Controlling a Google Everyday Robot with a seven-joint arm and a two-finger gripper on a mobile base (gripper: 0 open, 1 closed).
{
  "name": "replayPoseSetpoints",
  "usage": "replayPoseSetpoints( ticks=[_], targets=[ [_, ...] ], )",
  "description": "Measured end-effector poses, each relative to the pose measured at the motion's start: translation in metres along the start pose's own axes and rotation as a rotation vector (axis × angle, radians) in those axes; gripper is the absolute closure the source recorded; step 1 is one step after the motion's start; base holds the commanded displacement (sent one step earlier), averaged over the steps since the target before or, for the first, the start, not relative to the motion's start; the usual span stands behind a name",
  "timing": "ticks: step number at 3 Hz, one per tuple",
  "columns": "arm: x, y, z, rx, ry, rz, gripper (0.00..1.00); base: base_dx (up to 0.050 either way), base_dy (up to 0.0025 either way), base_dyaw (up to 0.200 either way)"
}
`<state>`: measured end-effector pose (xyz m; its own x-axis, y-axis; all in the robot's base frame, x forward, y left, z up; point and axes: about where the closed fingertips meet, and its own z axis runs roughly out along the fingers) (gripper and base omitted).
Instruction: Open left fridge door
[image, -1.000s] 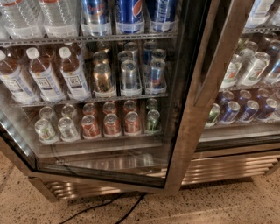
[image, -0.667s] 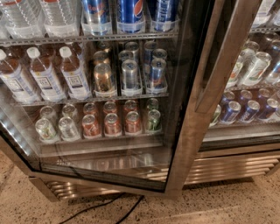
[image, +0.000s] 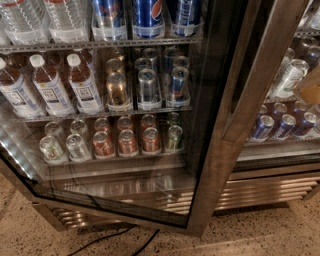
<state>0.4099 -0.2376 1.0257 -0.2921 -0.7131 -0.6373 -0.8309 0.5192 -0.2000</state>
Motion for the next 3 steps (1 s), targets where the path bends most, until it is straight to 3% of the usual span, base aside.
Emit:
replayPoseSetpoints(
  ticks=[1,3],
  targets=[
    [-0.003,0.002,0.007,-0.024,0.007,-0.008,1.0,0.0,0.0,0.0],
    [-0.01,0.016,0.048,-0.14,0.046,-0.033,1.0,0.0,0.0,0.0]
  ],
)
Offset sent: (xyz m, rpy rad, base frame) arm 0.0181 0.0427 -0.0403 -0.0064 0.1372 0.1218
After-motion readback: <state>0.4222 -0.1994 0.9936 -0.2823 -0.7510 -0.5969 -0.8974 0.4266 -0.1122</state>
